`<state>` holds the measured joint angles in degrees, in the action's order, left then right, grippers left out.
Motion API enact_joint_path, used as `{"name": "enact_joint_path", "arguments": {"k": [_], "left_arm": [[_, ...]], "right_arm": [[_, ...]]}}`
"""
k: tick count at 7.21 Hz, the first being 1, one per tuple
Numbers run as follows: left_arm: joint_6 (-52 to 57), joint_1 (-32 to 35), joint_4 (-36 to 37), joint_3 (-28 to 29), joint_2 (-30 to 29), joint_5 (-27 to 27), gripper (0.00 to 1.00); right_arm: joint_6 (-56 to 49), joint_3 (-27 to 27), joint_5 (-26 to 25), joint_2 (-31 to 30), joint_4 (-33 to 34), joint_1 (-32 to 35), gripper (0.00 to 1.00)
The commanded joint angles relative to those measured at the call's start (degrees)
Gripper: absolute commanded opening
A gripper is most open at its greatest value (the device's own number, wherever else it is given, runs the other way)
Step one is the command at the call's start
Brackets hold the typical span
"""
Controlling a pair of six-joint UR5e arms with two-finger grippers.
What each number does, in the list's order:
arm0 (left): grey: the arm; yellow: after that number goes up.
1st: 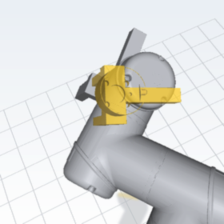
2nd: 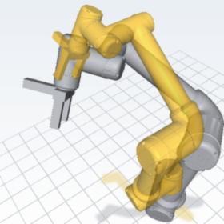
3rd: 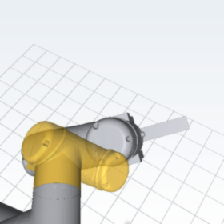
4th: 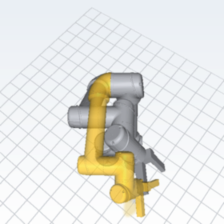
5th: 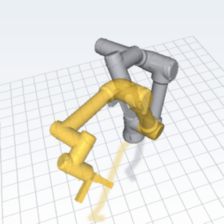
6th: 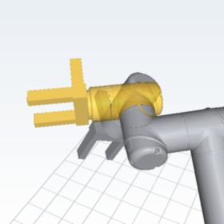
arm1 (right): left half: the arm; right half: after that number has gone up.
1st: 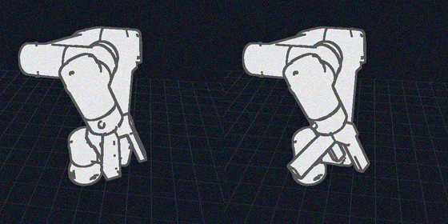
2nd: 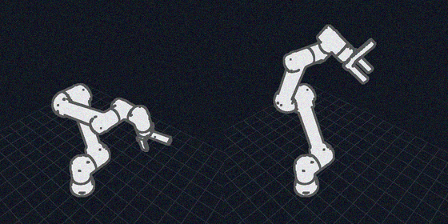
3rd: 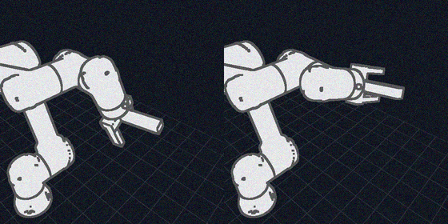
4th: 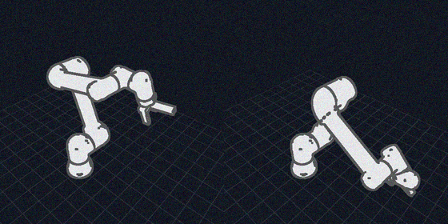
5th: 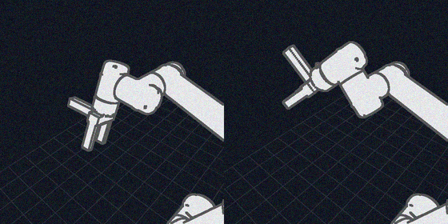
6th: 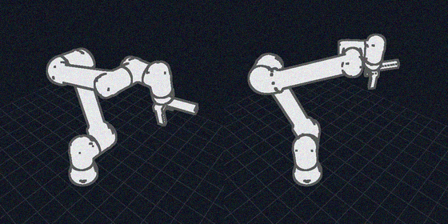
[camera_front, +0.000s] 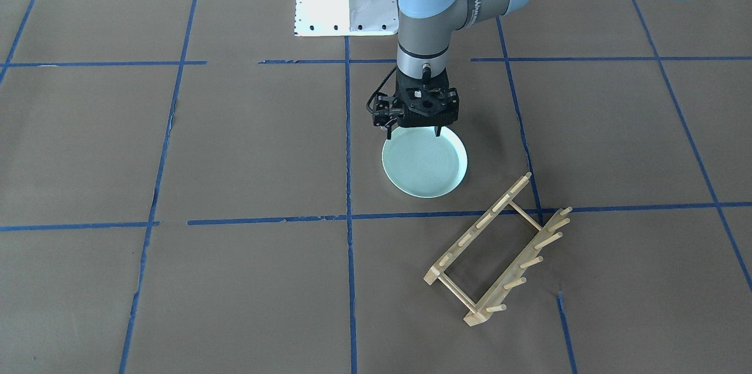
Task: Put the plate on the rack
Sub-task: 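Move the left gripper over the pale green plate's edge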
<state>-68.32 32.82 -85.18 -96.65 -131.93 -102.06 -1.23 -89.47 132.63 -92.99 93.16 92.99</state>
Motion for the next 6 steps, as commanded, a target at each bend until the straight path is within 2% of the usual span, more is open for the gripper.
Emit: {"name": "enact_joint_path", "arguments": {"k": [1, 2, 3, 6], "left_arm": [[-2.42, -2.49, -4.1, 4.78, -1.22, 0.63, 1.0], [-5.74, -3.2, -7.68, 7.84, -1.32, 0.99, 1.0], [-6.73, -5.12, -10.5, 11.01, -1.75, 3.86, 1.0], [-6.74, -5.93, -10.71, 12.36, -2.19, 5.03, 0.99]], "right_arm": [[0.0, 0.0, 0.0, 0.0, 0.0, 0.0, 1.0], [0.0, 0.0, 0.0, 0.0, 0.0, 0.0, 1.0], [0.0, 0.0, 0.0, 0.0, 0.0, 0.0, 1.0], [0.0, 0.0, 0.0, 0.0, 0.0, 0.0, 1.0]]}}
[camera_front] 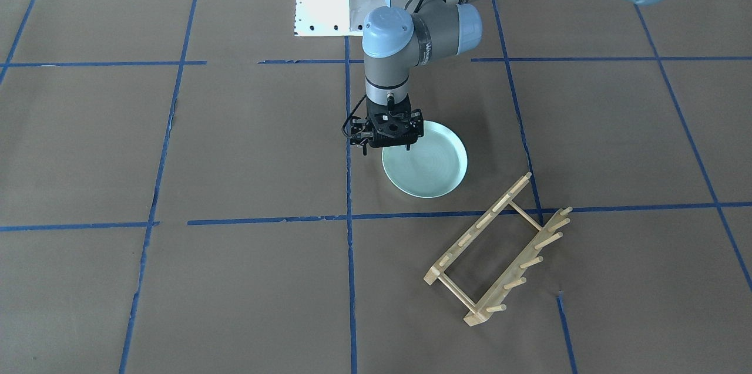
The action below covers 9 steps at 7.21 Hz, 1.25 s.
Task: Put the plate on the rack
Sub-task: 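Lower the left gripper and close it on the plate rim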
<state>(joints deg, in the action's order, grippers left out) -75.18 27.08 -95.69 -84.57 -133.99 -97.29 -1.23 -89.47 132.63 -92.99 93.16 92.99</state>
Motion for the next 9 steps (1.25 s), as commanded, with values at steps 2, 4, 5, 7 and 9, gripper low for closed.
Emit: {"name": "enact_joint_path", "arguments": {"k": [2, 4, 5, 7, 9], "left_arm": [[0.3, -0.18, -0.29, 0.28, -0.04, 0.25, 0.78], [0.38, -0.27, -0.47, 0.28, -0.04, 0.25, 0.72], [0.38, -0.36, -0.55, 0.28, -0.04, 0.25, 0.72], [0.38, -0.62, -1.69, 0.63, 0.04, 0.25, 0.71], [0.38, -0.8, -1.7, 0.72, 0.04, 0.25, 0.68]], "right_arm": [[0.0, 0.0, 0.0, 0.0, 0.0, 0.0, 1.0], [0.0, 0.0, 0.0, 0.0, 0.0, 0.0, 1.0], [-0.09, 0.0, 0.0, 0.0, 0.0, 0.0, 1.0], [0.0, 0.0, 0.0, 0.0, 0.0, 0.0, 1.0], [0.0, 0.0, 0.0, 0.0, 0.0, 0.0, 1.0]]}}
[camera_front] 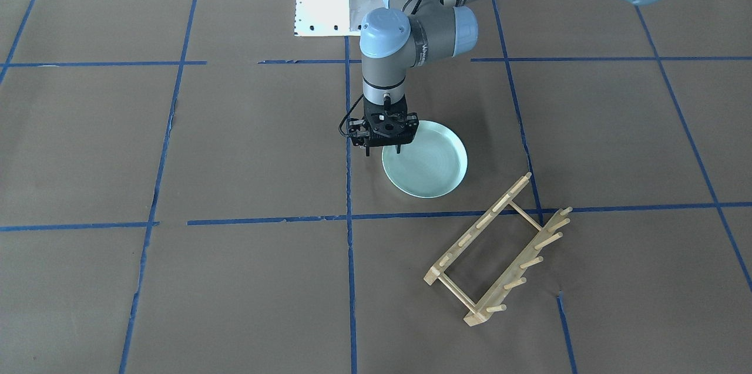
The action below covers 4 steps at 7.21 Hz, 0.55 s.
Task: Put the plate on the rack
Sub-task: 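Lower the left gripper and close it on the plate rim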
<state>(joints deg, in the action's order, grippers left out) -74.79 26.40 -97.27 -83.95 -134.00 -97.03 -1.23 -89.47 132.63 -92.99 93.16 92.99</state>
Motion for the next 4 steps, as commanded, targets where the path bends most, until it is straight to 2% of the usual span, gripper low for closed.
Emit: {"name": "enact_joint_path", "arguments": {"k": [1, 2, 3, 4], "left_arm": [[-0.09, -0.12, -0.11, 0.1, 0.05, 0.0, 0.62], [0.0, -0.12, -0.11, 0.1, 0.05, 0.0, 0.55], [0.0, -0.12, -0.11, 0.02, 0.05, 0.0, 0.41], [0.0, -0.12, -0.03, -0.07, 0.14, 0.0, 0.18]], "right_arm": [[0.0, 0.0, 0.0, 0.0, 0.0, 0.0, 1.0], [0.0, 0.0, 0.0, 0.0, 0.0, 0.0, 1.0], [0.0, 0.0, 0.0, 0.0, 0.0, 0.0, 1.0], [-0.08, 0.0, 0.0, 0.09, 0.0, 0.0, 1.0]]}}
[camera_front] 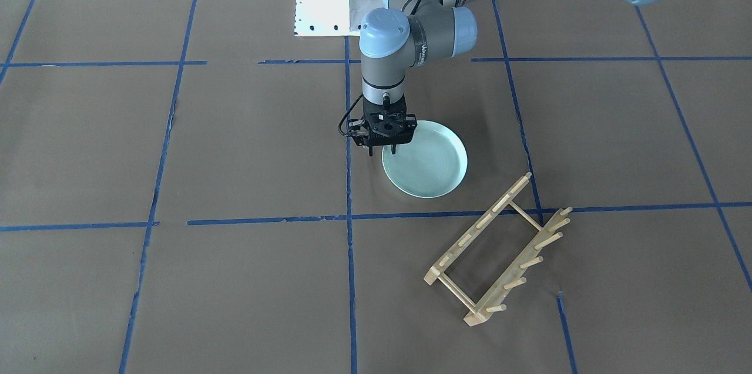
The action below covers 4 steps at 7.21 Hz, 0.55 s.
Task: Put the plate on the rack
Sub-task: 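Lower the left gripper and close it on the plate rim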
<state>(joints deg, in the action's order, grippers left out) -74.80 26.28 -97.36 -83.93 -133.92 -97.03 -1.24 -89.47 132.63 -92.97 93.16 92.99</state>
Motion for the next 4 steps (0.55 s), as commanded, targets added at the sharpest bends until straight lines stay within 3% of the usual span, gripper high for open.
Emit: {"name": "enact_joint_path", "arguments": {"k": [1, 4], "left_arm": [[0.09, -0.01, 0.07, -0.09, 0.06, 0.0, 0.0], [0.97, 0.26, 0.59, -2.36, 0.06, -0.09, 0.0]], "right_arm": [[0.01, 0.0, 0.0, -0.02, 0.0, 0.0, 1.0], [0.01, 0.0, 0.0, -0.02, 0.0, 0.0, 1.0]]}}
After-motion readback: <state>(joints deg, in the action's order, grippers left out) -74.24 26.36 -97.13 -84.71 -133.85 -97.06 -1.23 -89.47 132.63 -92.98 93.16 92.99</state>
